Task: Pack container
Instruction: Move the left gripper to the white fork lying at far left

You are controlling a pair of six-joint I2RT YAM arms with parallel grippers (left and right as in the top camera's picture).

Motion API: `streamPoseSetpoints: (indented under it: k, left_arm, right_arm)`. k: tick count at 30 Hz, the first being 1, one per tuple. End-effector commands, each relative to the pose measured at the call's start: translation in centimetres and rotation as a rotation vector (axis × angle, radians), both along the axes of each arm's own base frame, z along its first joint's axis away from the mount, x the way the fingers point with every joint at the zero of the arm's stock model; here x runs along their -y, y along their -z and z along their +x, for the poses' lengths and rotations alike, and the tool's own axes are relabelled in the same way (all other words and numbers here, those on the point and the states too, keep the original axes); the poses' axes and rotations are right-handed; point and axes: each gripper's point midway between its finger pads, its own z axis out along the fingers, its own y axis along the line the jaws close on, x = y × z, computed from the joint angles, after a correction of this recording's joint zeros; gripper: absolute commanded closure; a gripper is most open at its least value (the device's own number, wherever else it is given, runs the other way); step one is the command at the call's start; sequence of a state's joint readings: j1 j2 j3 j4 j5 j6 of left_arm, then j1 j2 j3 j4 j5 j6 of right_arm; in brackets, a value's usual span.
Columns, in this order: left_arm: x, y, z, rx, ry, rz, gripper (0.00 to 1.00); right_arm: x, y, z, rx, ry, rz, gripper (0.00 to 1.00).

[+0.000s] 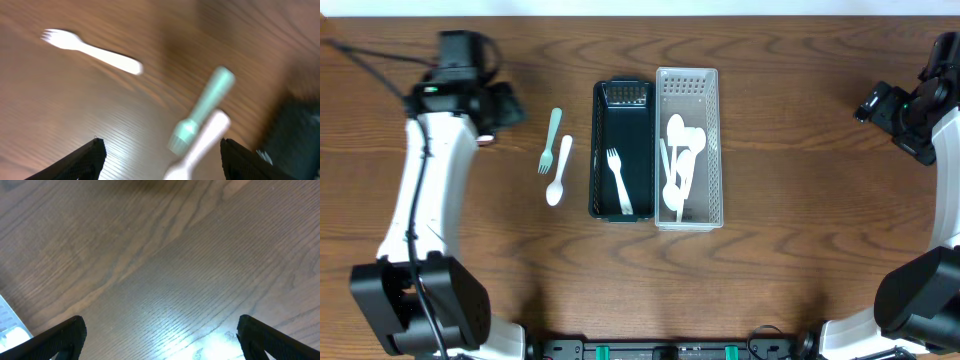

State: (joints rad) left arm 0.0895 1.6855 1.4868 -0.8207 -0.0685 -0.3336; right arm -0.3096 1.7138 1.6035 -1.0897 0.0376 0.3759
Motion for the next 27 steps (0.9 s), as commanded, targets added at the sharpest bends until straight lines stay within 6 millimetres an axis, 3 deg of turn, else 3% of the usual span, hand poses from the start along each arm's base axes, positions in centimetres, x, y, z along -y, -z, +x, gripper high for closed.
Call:
streamPoseSetpoints:
  k: [1,4,7,12,15,24,27]
  left_arm:
    - [-4.7,1.0,-0.2,-0.005,-0.145,0.007,0.23]
    - [-7.6,1.8,0.2,0.012,-0.218,0.006,0.24]
    - [-9.6,2.8,0.3,0.032,-0.354,-0.038,0.34]
    - [-11.8,5.3,-0.9,0.081,-0.872,-0.225,0.34]
    - [-12.6,6.9,-1.5,0.082,-1.038,-0.233,0.34]
    - [-12.8,13.1,-1.7,-0.006,-1.19,-0.247,0.34]
    - [-12.9,14.3,-1.0,0.0,-1.191,-0.261,0.34]
  right_arm:
    - [0.2,0.5,-0.2,-0.018,-0.005,-0.002,0.01]
    - [0.2,0.5,-0.2,-0.018,-0.005,-0.002,0.01]
    - [0.2,0.5,-0.2,-0.018,-0.005,-0.002,0.01]
    - [0.2,0.5,-0.2,-0.018,-0.005,-0.002,0.01]
    - [0.2,0.5,-0.2,-0.018,-0.005,-0.001,0.01]
    - [0.1,0.5,-0.2,-0.018,-0.005,-0.001,0.01]
    - [0.2,0.5,-0.2,-0.018,-0.005,-0.002,0.01]
